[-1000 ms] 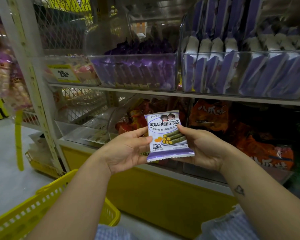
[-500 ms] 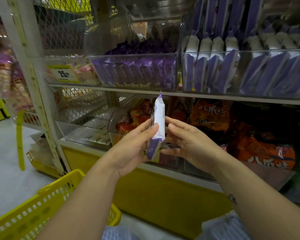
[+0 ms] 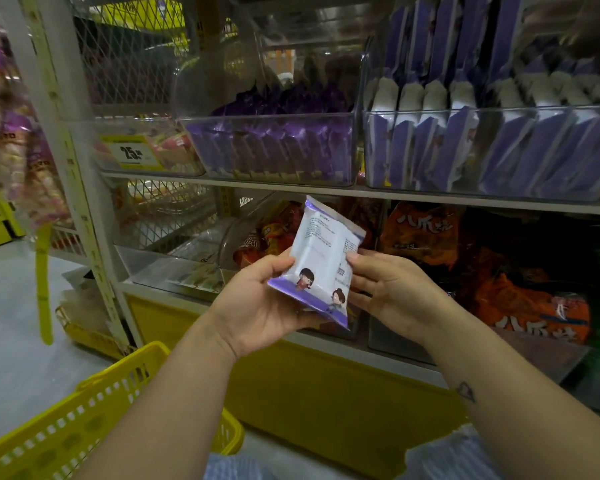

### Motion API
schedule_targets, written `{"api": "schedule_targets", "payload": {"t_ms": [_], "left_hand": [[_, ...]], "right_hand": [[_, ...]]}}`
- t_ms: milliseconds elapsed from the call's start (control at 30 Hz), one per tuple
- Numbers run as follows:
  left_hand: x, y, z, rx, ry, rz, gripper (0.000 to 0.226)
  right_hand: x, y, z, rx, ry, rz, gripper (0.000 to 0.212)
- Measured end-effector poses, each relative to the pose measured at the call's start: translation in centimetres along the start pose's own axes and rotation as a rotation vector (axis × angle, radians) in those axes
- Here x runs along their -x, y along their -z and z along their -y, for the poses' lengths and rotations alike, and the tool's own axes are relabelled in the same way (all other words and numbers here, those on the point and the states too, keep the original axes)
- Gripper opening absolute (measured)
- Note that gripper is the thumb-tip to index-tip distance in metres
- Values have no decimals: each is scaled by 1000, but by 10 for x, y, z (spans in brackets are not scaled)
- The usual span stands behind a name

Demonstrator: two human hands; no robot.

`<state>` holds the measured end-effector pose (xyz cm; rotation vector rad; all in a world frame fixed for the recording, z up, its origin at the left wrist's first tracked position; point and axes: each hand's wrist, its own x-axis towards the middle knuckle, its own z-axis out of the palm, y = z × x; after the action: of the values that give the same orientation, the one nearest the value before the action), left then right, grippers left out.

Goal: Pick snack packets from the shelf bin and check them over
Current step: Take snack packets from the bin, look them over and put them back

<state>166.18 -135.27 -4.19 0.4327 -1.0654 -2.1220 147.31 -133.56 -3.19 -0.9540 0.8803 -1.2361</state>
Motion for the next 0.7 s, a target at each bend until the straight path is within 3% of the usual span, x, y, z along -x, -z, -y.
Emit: {"api": "schedule_targets", "payload": {"t_ms": [100,200,267,400,600,700], "left_hand": [[-3,1,1,-170,-71,-162,42],[-10,1,4,-545,-287,-466,48],[-14,1,6,-816,-447,-566,49],[-14,1,13,-1001,-514,-526,47],[-12,-1,11,-964,-385,-502,62],[-11,-2,10,-1006,-366,-506,70]], "right_hand": [[0,3,2,-15,23,5,24],[1,3,2,53,92,-41,36],[1,1,-1,228,183,-86,37],[3,-6,-6,579,365,-83,38],[8,-10,-5,574,397,-13,54],[8,-10,-6,624,405,0,50]]}}
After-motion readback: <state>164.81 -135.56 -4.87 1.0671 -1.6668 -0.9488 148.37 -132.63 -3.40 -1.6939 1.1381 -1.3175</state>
